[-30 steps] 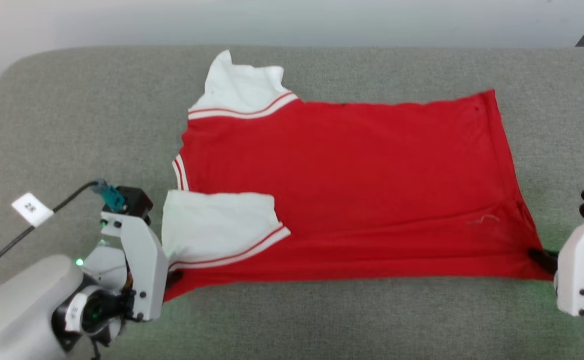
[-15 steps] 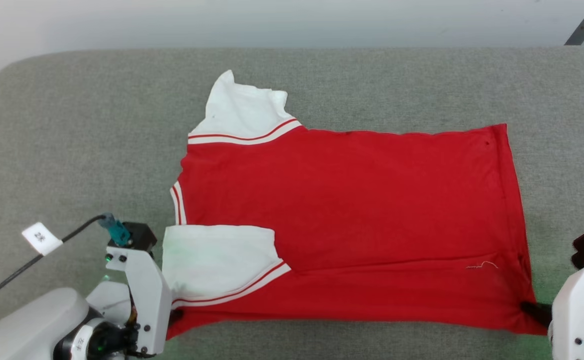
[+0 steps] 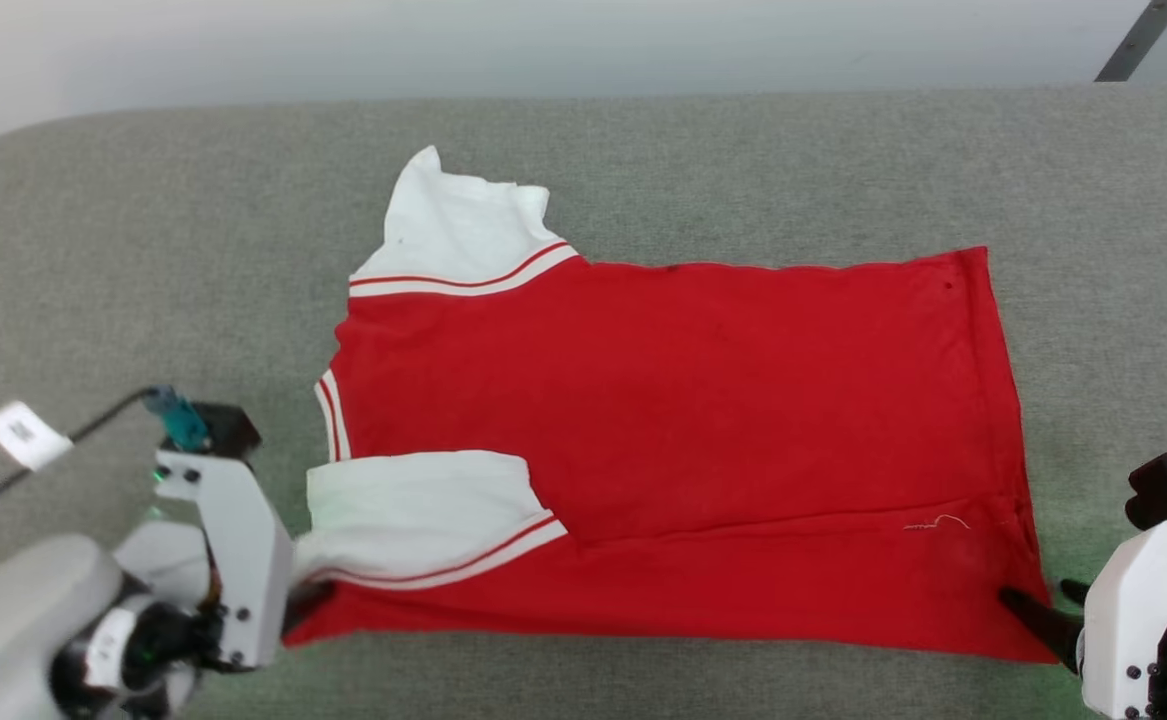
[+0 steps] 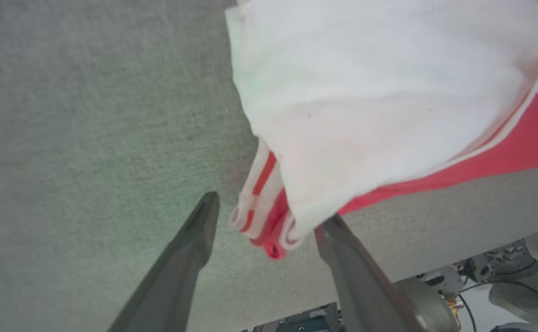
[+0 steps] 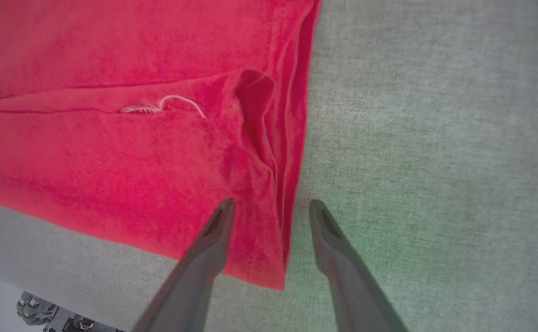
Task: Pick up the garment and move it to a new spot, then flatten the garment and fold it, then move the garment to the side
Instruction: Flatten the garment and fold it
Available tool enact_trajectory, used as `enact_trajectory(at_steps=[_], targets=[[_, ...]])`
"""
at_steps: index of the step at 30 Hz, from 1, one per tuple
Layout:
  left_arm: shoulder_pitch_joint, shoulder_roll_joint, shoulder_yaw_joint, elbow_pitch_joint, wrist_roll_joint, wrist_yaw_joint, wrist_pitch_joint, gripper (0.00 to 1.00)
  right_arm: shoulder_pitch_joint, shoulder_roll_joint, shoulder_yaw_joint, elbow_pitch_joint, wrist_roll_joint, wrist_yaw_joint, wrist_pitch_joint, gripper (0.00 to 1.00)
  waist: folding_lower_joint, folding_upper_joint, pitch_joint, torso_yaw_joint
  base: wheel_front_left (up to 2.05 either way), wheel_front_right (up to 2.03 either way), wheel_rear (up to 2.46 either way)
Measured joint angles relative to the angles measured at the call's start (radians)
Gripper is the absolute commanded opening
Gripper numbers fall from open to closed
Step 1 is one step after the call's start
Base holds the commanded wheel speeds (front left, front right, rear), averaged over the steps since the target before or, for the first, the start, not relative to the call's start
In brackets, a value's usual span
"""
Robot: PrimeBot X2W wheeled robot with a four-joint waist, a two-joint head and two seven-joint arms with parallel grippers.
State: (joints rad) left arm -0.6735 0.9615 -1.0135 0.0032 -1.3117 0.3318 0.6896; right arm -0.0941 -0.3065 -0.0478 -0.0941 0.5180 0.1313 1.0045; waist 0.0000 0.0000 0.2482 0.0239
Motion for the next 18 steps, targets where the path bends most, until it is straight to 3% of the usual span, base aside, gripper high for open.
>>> enact_trajectory(at_steps=[7,13,16,18], targets=[[-0.119,0.076,0.041,-0.071,0.046,0.012,0.055,1.00,-0.028,0.021,-0.017,-0.046,-0.002,0.000,-0.091,1.00,0.0000,0.0000,-0.005,-0.033,0.00,0.00,0.00],[-0.202,0.091,0.060,-0.074,0.069,0.011,0.103,1.00,-0.062,0.041,-0.004,-0.091,-0.019,0.000,-0.210,1.00,0.0000,0.0000,0.007,-0.073,0.00,0.00,0.00],[-0.259,0.070,0.076,-0.044,0.113,-0.017,0.075,1.00,-0.092,0.055,0.002,-0.131,-0.026,0.000,-0.308,1.00,0.0000,0.0000,0.018,-0.094,0.00,0.00,0.00],[-0.309,0.039,0.090,-0.010,0.159,-0.061,0.016,1.00,-0.118,0.060,0.011,-0.158,-0.040,0.000,-0.387,1.00,0.0000,0.0000,0.028,-0.107,0.00,0.00,0.00]])
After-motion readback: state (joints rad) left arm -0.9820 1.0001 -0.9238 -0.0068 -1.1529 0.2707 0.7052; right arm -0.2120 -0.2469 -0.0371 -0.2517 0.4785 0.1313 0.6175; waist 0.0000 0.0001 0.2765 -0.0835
